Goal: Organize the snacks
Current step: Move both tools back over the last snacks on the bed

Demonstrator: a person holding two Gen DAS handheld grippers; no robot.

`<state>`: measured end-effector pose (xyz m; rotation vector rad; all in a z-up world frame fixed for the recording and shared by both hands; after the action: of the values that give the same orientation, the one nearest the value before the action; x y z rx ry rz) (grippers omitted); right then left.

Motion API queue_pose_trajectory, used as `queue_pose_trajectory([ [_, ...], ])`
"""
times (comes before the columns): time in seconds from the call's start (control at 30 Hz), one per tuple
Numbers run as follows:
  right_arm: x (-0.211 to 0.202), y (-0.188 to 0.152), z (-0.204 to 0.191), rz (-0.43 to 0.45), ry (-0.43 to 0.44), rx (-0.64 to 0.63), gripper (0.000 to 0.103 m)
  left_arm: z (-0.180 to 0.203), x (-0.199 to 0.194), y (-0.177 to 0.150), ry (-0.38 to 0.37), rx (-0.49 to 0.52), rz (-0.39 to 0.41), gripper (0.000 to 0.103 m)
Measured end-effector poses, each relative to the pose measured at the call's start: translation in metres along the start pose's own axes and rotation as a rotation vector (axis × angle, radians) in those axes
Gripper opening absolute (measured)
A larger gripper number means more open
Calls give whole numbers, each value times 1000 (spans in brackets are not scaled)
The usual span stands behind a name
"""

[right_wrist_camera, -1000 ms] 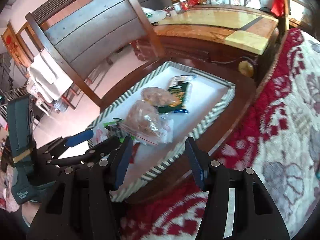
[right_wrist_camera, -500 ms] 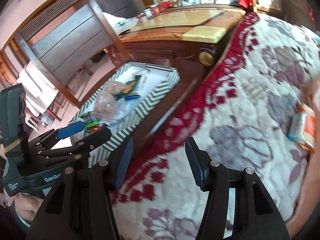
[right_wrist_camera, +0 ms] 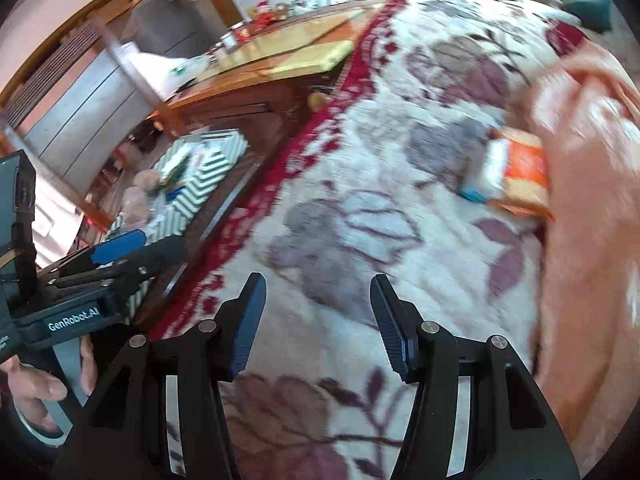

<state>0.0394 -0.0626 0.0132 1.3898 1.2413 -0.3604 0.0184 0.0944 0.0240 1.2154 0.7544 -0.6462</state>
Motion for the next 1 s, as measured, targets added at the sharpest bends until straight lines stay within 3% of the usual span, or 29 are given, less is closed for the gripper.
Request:
queue_pose_trajectory([
  [0.47,-8,-1,88,14,-68,160,54,71,45,22,-98,76,-63,86],
  [0.7,-1,-5,105,-1,-74,186,54,112,77,42,-169,98,-98,86],
  [1.0,8,-10,112,-21,-47,215,54,155,131,71,-185,136,-153,86],
])
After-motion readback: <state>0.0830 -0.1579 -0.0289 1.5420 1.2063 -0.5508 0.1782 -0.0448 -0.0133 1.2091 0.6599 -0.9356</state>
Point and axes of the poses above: each gripper's, at about its wrist camera, not at the fingertips, and x roughly the way its jaws point, z to its right, y to its top, the point moved 8 cm from there along x, roughly the way its jaws point, and after that the axes turned 5 degrees about -y, right-handed, at the moved point
